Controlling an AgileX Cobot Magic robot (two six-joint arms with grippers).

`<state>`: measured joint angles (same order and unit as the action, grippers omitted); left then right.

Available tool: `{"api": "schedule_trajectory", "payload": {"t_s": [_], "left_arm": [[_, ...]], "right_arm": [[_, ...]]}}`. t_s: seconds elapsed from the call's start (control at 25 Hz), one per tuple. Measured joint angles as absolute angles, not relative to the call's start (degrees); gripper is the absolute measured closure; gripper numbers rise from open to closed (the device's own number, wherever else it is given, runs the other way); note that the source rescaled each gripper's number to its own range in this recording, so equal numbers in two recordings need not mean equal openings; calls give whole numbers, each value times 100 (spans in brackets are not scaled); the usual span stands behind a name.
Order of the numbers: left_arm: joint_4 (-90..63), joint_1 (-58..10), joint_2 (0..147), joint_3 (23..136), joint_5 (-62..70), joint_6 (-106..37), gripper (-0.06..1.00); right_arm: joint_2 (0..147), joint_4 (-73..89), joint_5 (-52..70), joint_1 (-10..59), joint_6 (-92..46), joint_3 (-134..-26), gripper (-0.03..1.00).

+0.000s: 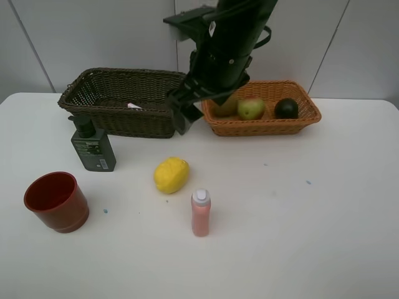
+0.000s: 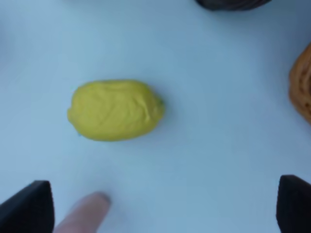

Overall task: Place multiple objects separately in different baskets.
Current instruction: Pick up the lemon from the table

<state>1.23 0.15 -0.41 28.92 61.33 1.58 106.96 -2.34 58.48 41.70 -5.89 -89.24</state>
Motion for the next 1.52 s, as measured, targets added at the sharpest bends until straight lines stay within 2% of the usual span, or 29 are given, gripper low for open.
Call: {"api": "schedule_trajectory", "payload": {"t_s": [0.44,1.52], "left_arm": [[123,15,-41,2892,6133,158,-3],[123,15,-41,2892,6133,158,-3]], "right_arm": [[11504,208,5123,4565,-589,-8640,-3],[12485,261,4064,4572,-682,-8640,-3]]}}
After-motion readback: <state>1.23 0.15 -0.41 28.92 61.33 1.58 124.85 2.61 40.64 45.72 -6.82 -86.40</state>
